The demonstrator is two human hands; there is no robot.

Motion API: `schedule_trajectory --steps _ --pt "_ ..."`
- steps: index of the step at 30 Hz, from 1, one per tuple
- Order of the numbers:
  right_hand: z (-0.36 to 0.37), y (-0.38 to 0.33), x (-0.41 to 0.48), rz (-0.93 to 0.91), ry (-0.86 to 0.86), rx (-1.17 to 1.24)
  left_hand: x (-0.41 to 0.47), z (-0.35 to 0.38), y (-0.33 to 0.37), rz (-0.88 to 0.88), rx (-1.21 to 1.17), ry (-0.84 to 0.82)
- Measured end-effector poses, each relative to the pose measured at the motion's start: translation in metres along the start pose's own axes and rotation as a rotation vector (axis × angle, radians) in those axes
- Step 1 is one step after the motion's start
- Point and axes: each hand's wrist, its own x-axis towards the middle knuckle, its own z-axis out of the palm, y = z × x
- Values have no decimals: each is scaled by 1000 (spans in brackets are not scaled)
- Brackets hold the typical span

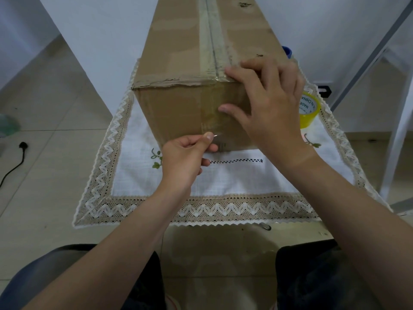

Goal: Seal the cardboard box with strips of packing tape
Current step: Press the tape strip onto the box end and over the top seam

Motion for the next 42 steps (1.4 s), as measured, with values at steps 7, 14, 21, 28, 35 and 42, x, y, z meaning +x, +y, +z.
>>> schedule_trajectory --steps 7,14,21,28,35,42 --pt "1 3 -10 -53 -48 -114 1 1 0 20 17 14" --pt "8 1 -8 11 -2 -51 3 0 -1 32 14 9" --pt "5 8 -14 -109 -82 -240 2 1 -3 119 93 31" --pt "2 7 -14 -88 -49 -131 3 2 -2 119 106 40" --pt "11 -1 -12 9 55 -90 1 3 -1 120 103 55" --pt "14 4 -18 -65 41 -173 0 1 0 108 139 41"
